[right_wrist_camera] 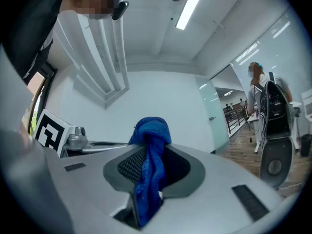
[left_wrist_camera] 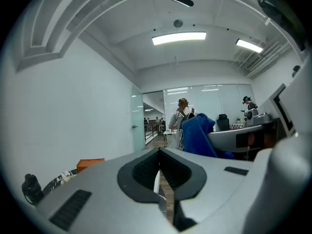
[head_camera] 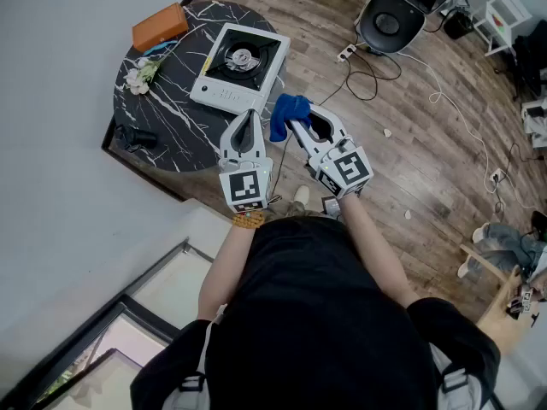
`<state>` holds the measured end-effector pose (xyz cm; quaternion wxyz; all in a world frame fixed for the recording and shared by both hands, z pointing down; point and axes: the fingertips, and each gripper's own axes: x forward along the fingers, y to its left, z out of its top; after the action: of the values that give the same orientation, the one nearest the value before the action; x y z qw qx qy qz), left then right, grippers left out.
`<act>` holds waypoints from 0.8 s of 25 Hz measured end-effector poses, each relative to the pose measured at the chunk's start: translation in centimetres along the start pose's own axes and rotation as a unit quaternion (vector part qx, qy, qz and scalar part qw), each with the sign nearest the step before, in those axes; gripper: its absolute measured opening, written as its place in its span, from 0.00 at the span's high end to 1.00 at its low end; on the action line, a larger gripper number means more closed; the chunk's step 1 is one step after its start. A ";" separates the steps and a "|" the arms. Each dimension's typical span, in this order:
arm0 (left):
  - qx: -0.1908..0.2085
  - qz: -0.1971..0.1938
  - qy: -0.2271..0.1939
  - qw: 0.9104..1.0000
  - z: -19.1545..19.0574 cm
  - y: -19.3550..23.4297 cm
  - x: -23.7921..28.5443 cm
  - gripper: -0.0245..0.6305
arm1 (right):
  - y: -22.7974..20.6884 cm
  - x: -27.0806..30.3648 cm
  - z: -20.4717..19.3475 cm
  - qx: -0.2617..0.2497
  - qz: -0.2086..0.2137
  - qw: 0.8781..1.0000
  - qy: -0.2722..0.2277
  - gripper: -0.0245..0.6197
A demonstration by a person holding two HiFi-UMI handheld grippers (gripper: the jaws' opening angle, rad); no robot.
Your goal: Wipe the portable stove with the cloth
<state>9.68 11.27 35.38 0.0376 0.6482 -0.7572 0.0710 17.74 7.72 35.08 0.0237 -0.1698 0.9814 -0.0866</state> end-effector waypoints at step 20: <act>-0.068 -0.166 0.141 0.974 -14.3 15.3 7.3 0.78 | -4.9 17.0 -10.2 -0.063 -0.010 0.986 0.154 0.83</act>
<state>-7.04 8.66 49.73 0.1996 0.7443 -0.6290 0.1029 2.62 -0.89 45.68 -0.1397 -0.1657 0.9750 -0.0498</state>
